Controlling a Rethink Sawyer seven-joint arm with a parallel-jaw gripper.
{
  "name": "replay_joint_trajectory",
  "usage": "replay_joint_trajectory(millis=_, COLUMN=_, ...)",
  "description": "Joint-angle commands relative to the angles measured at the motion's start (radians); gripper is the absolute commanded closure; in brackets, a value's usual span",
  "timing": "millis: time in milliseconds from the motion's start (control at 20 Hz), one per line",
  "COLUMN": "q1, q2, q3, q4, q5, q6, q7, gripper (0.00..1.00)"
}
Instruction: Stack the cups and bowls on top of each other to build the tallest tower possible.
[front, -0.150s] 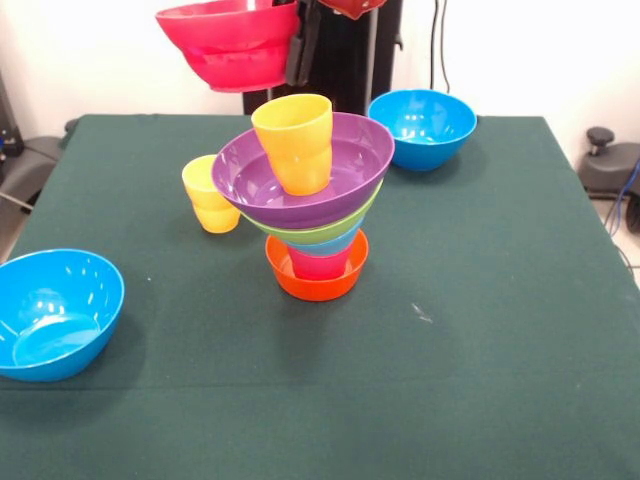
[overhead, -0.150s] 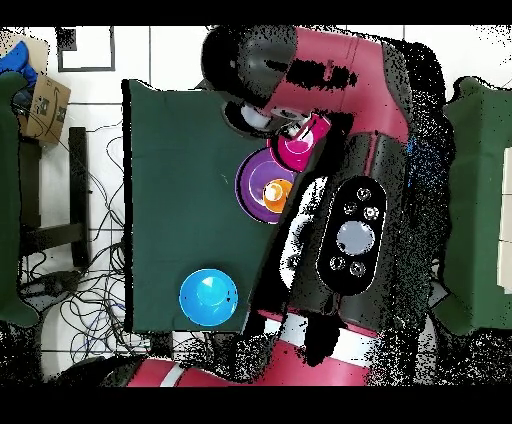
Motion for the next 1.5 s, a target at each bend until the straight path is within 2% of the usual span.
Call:
replay_joint_trajectory(millis=50, q1=-0.016, q2=0.0, q3=0.145, q4=0.141, q5=-0.048, q6=-0.006, q7=-0.274, gripper=1.0)
replay_joint_trajectory(millis=350, q1=-0.019, q2=-0.022, q3=0.167, q4=0.199, q5=-0.038, q6=-0.029, q7=-0.262, gripper=1.0)
replay_joint_trajectory(millis=750, q1=-0.012, q2=-0.062, q3=0.177, q4=0.276, q5=-0.067, q6=-0.092, q7=-0.25, gripper=1.0)
replay_joint_trajectory(millis=1500, q1=-0.024, q2=-0.055, q3=0.196, q4=0.273, q5=-0.11, q6=-0.147, q7=-0.231, gripper=1.0)
